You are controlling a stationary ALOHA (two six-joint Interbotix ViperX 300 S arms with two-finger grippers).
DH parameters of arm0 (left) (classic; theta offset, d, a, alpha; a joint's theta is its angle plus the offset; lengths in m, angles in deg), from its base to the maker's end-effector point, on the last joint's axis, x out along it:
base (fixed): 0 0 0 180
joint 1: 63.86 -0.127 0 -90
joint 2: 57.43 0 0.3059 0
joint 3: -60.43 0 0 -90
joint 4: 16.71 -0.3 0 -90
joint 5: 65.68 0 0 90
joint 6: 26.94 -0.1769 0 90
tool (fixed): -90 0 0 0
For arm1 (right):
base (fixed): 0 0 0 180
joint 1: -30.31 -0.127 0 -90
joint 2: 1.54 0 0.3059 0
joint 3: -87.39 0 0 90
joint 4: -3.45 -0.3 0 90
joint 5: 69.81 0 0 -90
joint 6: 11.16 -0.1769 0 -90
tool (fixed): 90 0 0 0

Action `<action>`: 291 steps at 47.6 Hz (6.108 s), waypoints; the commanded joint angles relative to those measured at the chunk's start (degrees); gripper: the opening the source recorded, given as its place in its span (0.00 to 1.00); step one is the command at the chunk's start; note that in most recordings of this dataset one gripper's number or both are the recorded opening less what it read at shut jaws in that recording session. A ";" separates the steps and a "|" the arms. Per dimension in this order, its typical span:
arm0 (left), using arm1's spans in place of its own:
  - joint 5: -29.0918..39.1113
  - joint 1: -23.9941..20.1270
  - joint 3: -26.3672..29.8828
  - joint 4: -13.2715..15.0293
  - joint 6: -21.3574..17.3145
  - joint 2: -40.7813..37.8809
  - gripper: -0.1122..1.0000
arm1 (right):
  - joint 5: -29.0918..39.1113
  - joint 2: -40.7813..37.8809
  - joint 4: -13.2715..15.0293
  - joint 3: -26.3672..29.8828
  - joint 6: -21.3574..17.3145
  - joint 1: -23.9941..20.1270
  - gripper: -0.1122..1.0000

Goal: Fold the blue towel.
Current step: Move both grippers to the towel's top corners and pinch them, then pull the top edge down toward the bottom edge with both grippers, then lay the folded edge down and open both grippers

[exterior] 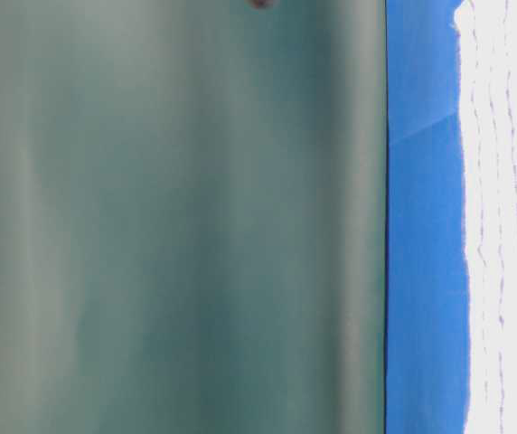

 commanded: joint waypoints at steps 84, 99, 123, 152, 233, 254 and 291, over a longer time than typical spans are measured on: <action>-8.35 -8.79 3.69 0.35 0.00 -37.71 0.13 | -15.82 -34.89 -3.34 3.08 0.09 6.59 0.36; -5.27 -8.79 4.04 0.26 -1.05 -30.85 0.13 | -13.97 -29.09 -3.34 2.55 0.09 6.59 0.36; -2.29 -8.44 3.25 0.18 -0.88 -24.17 0.13 | -8.96 -22.06 -3.52 2.29 0.00 5.80 0.36; -2.02 11.78 -1.93 0.35 8.17 -9.49 0.13 | -6.86 -4.83 -15.29 -5.19 -1.67 -11.34 0.36; -8.61 34.37 1.93 0.35 13.62 -26.10 0.15 | -11.07 -22.85 -30.41 0.09 -1.67 -41.84 0.39; -3.96 31.29 1.85 0.35 13.10 -20.65 0.84 | -12.13 -19.25 -30.23 -0.35 1.05 -39.99 0.90; 1.85 15.47 2.02 0.35 7.38 -26.81 0.82 | -11.34 -25.58 -30.41 -1.49 8.79 -21.80 0.90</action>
